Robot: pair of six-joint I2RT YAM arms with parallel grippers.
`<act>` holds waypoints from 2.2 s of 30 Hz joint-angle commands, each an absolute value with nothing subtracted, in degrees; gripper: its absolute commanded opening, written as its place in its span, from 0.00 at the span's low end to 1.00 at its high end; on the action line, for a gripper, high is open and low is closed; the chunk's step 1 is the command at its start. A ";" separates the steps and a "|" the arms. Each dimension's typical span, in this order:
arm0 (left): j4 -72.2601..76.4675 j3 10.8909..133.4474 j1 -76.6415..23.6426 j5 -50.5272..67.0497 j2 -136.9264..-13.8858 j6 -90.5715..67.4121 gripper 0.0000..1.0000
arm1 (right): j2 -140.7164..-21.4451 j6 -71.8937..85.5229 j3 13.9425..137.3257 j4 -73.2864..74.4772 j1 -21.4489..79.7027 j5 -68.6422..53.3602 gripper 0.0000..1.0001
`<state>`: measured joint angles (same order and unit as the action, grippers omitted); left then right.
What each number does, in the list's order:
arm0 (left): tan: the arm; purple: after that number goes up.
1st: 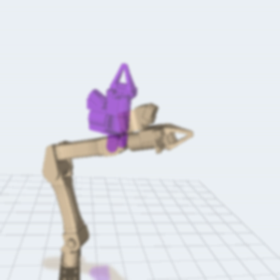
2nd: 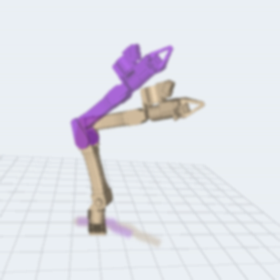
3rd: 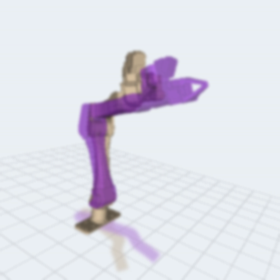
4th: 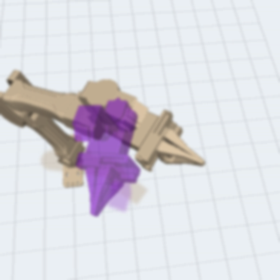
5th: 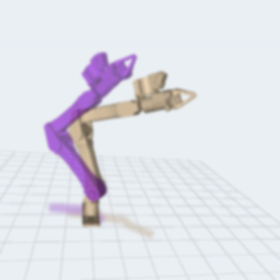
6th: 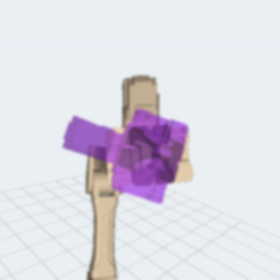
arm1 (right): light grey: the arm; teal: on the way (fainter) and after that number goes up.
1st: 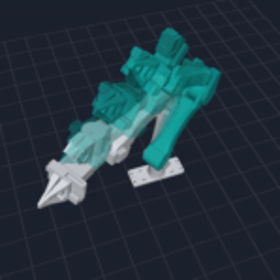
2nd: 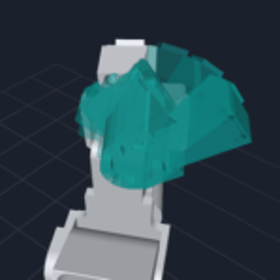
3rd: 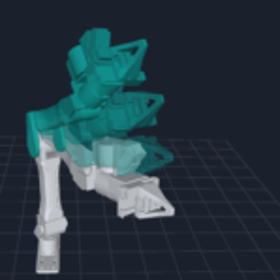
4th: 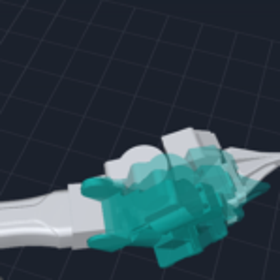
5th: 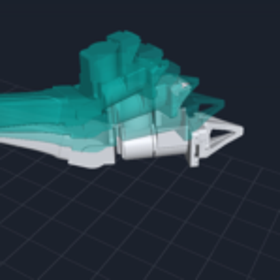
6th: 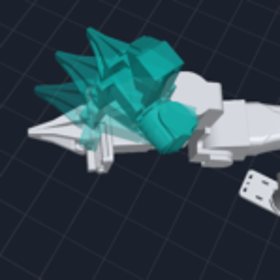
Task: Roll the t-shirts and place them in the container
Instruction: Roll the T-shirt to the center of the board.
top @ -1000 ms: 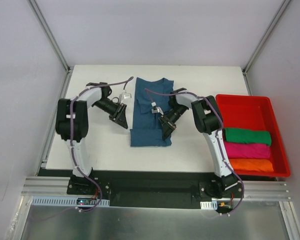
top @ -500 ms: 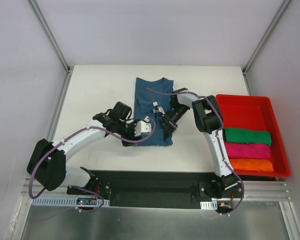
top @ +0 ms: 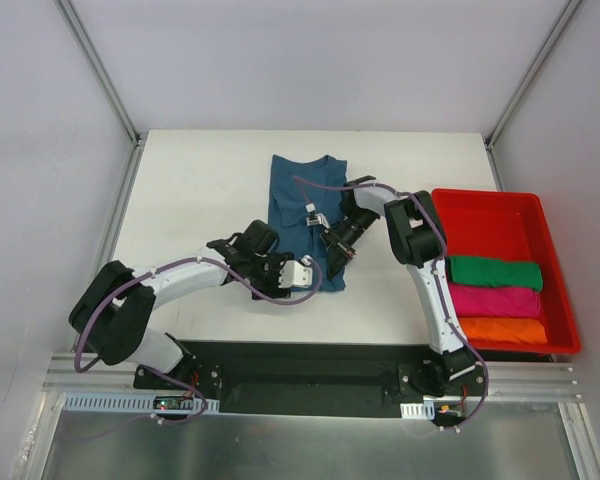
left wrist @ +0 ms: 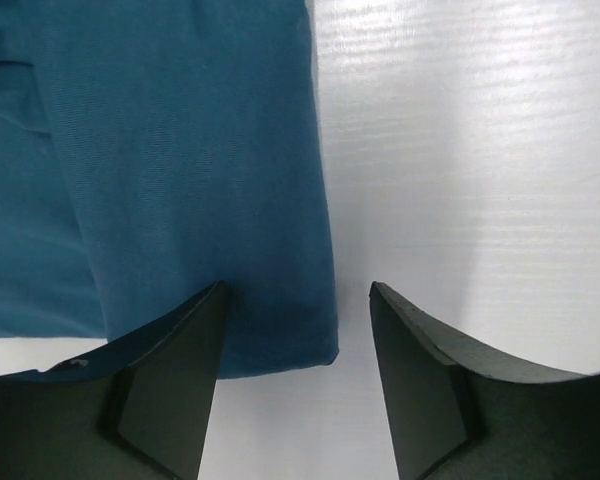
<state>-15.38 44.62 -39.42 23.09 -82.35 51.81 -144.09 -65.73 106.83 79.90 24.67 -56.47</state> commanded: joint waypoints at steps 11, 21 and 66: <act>-12.74 40.52 -43.50 15.64 -88.59 58.97 0.24 | -139.67 -68.47 107.75 93.35 20.32 -55.19 0.48; -26.00 53.49 -39.82 30.21 -92.63 52.75 0.00 | -100.17 -46.70 93.65 53.87 5.54 -40.07 0.79; -65.99 89.47 -21.19 65.57 -124.36 50.53 0.01 | -92.02 -83.06 54.22 16.41 36.21 -32.26 0.32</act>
<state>-60.69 86.61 -22.61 61.56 -123.11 46.22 -90.78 -80.99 49.84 11.07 35.38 -31.86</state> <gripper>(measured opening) 0.041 0.383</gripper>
